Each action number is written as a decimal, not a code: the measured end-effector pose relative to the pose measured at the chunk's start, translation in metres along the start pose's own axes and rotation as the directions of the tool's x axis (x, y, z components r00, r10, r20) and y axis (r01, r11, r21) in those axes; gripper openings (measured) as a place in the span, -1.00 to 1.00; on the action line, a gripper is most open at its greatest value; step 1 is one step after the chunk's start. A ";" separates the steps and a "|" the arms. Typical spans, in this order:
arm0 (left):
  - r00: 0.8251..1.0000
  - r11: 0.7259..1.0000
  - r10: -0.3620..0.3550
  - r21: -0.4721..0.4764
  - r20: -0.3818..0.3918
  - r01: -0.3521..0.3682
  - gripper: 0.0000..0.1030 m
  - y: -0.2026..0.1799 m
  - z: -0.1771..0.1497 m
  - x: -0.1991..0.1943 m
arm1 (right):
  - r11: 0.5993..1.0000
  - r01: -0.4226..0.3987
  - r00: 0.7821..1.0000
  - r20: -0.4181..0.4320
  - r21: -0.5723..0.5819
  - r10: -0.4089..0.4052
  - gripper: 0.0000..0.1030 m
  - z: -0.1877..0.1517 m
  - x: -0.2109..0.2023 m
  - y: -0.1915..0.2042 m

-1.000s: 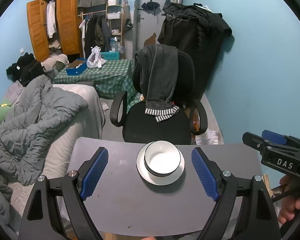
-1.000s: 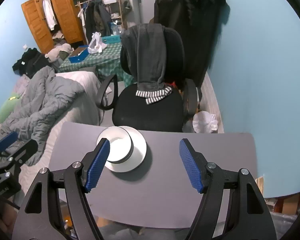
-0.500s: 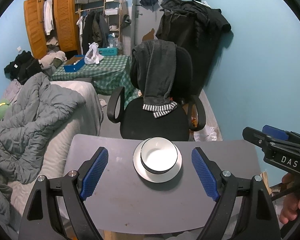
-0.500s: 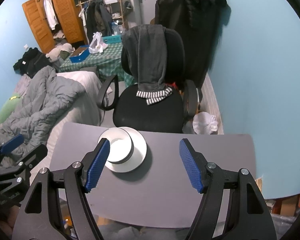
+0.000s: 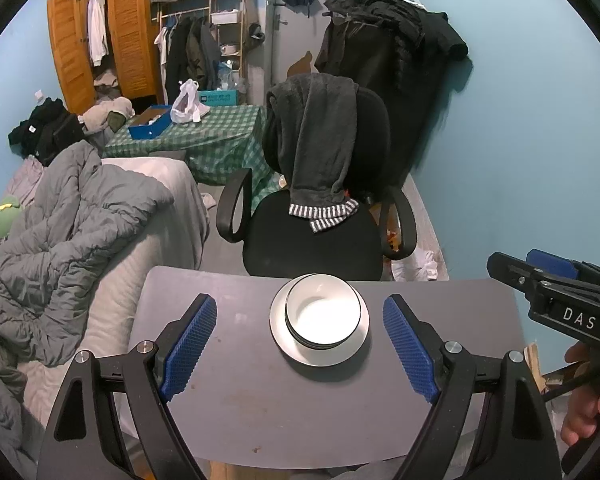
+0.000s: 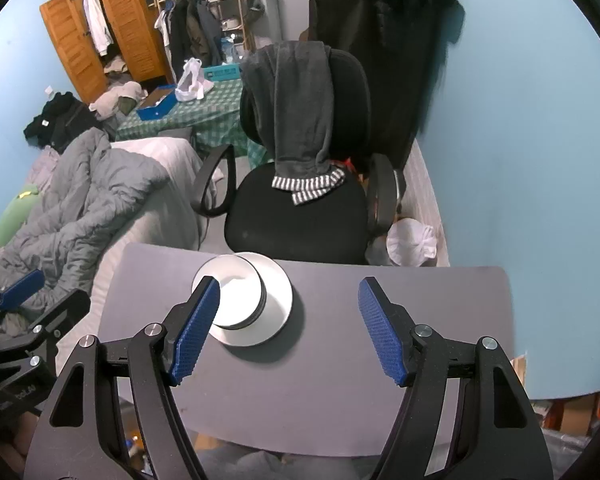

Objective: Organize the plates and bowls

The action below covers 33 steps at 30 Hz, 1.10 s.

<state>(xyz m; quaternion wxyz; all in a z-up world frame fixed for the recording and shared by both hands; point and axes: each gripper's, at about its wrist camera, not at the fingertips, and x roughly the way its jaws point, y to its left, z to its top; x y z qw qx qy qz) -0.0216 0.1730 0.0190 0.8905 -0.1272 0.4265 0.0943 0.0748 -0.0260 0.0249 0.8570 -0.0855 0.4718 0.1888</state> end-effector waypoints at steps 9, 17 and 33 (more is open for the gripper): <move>1.000 1.000 0.007 -0.003 -0.005 -0.007 0.68 0.005 0.004 0.004 | 1.000 -0.002 1.000 -0.005 0.002 0.002 0.37 0.000 0.003 0.000; 1.000 1.000 0.006 -0.018 -0.019 -0.007 0.68 0.009 0.006 0.009 | 1.000 -0.006 1.000 -0.020 -0.012 0.006 0.38 0.003 0.011 0.006; 1.000 1.000 -0.001 -0.027 -0.023 0.000 0.68 0.009 0.008 0.010 | 1.000 -0.006 0.999 -0.032 -0.022 0.005 0.37 0.005 0.014 0.008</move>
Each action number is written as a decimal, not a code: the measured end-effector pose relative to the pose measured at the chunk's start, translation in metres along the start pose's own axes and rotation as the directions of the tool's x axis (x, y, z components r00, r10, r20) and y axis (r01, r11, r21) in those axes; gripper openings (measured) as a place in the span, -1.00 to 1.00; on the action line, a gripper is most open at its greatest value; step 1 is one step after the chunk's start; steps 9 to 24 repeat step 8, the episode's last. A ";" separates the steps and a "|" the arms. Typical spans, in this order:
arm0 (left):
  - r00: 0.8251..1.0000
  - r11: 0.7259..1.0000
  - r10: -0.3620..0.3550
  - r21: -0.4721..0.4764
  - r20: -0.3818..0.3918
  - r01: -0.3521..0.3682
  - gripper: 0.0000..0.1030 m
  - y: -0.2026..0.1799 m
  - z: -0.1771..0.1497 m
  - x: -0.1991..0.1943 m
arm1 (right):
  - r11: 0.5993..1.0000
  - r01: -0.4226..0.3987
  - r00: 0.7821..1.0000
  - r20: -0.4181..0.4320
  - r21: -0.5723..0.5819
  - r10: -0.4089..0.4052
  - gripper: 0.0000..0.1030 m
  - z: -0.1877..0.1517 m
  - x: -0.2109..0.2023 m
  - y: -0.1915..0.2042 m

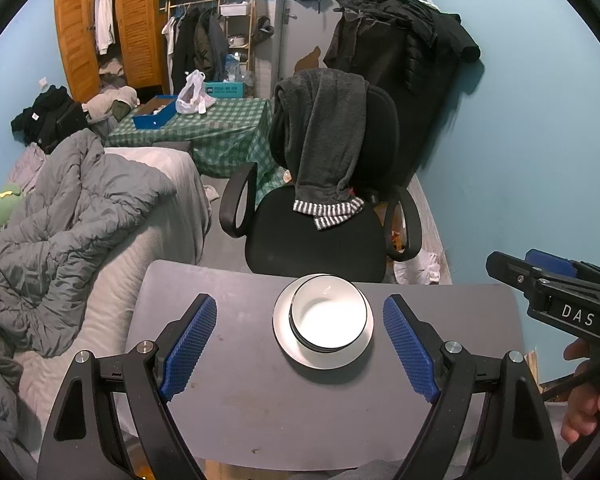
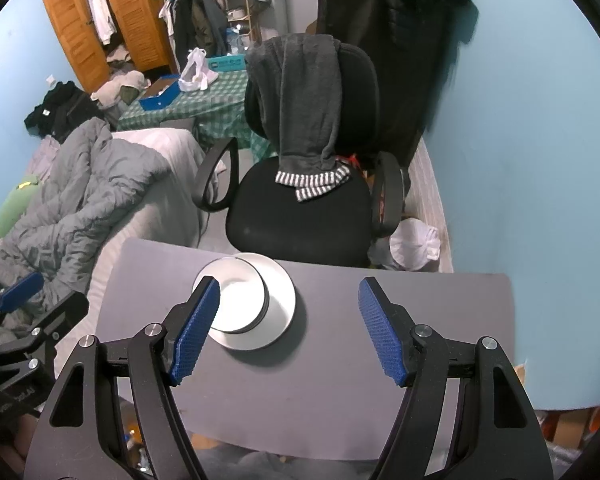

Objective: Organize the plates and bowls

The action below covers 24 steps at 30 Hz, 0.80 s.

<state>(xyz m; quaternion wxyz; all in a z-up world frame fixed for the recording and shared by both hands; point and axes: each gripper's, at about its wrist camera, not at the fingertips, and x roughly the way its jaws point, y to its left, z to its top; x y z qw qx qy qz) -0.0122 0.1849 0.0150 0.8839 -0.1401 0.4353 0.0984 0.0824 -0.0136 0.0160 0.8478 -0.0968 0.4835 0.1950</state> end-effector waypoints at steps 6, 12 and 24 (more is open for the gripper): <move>1.000 1.000 0.000 -0.004 -0.006 0.000 0.68 0.001 -0.001 0.000 | 1.000 0.000 1.000 -0.009 -0.010 0.000 0.37 0.001 0.005 -0.002; 1.000 1.000 0.004 -0.011 -0.012 -0.004 0.68 0.000 -0.001 0.001 | 1.000 -0.001 1.000 -0.012 -0.011 0.001 0.38 0.000 0.005 -0.003; 1.000 1.000 0.004 -0.011 -0.012 -0.004 0.68 0.000 -0.001 0.001 | 1.000 -0.001 1.000 -0.012 -0.011 0.001 0.38 0.000 0.005 -0.003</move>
